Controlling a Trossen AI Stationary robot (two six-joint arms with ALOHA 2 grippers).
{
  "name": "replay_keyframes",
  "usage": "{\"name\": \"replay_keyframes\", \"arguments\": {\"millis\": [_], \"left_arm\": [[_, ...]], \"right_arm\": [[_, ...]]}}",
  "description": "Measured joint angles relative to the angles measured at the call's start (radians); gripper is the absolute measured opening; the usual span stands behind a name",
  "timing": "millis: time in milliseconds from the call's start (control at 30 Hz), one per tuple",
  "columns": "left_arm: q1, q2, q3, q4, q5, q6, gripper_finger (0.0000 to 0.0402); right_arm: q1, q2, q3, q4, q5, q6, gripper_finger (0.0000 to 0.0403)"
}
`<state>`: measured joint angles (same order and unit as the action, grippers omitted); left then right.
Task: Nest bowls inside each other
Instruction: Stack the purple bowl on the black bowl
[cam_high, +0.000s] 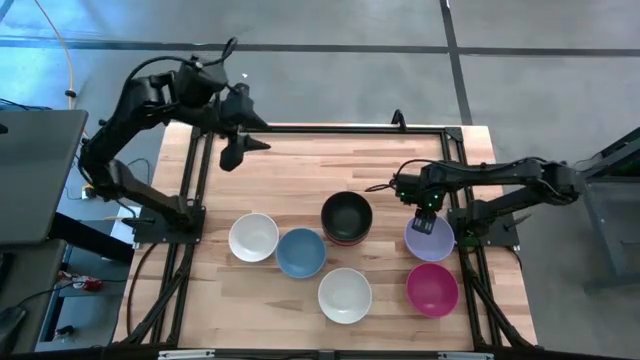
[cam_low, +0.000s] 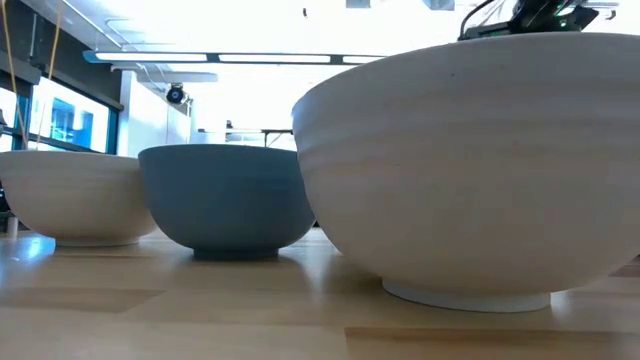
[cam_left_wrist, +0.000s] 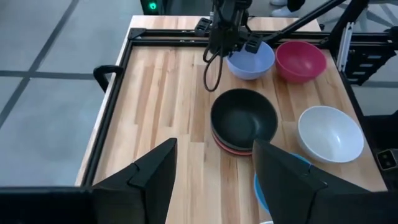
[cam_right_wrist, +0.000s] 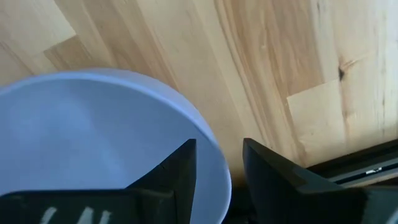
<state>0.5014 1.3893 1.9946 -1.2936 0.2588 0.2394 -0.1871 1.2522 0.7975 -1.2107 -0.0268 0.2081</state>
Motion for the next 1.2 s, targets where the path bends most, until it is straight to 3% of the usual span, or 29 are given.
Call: {"name": "replay_keyframes", "arguments": {"millis": [200, 500, 933, 1200], "left_arm": [[0.000, -0.078, -0.113, 0.048, 0.000, -0.001, 0.0198], [0.000, -0.130, -0.184, 0.082, 0.000, -0.011, 0.0198], [0.000, -0.132, -0.184, 0.081, -0.001, -0.019, 0.0198], [0.000, -0.132, -0.184, 0.079, -0.021, -0.019, 0.0198]], "right_arm": [[-0.003, 0.048, 0.000, 0.006, -0.003, -0.010, 0.0109], [-0.003, 0.070, 0.000, 0.034, -0.009, -0.023, 0.0009], [-0.042, 0.063, 0.000, -0.005, 0.026, 0.069, 0.0002], [-0.099, -0.038, 0.000, 0.007, 0.046, 0.134, 0.0000]]}}
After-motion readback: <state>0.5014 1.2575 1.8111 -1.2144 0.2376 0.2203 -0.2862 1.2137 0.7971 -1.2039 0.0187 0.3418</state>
